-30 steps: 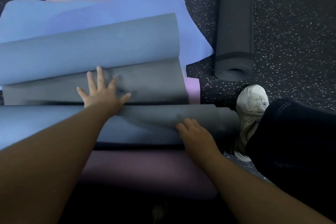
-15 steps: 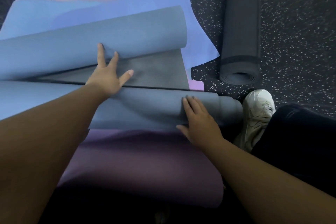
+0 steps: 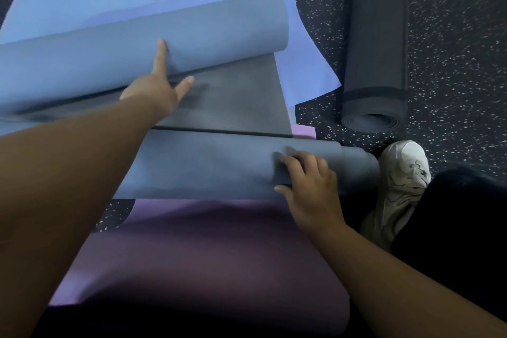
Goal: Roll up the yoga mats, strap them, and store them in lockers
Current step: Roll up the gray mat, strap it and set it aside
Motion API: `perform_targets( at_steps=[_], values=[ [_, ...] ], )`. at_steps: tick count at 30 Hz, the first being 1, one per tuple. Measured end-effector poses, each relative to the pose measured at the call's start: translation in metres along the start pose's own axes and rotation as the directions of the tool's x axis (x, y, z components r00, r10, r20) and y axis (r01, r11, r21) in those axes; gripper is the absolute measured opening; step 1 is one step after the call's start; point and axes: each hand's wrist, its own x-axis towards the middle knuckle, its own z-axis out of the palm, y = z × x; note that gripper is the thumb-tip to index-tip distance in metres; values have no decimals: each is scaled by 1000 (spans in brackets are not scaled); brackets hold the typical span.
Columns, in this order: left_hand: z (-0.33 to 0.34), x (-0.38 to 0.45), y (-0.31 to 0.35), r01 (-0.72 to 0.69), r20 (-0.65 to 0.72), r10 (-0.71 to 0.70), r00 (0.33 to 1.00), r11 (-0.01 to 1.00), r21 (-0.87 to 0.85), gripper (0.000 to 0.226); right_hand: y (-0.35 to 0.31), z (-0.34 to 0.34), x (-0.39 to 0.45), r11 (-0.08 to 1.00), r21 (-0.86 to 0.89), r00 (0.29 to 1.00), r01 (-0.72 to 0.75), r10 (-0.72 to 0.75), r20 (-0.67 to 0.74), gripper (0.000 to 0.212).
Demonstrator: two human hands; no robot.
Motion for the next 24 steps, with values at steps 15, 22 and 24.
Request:
perform_targets(
  at_steps=[15,22,24],
  values=[
    [-8,48,-21,-131,44,125,991,972,195,67,1,9,16,967,252,999,-31,27,20,29],
    [-18,46,-22,-59,-154,130,980,915,399,68,5,-2,35,945,307,989,-116,80,126,17],
    [-25,47,-19,-18,-168,99,981,904,427,71,7,-5,43,947,298,988,-117,79,135,27]
  ],
)
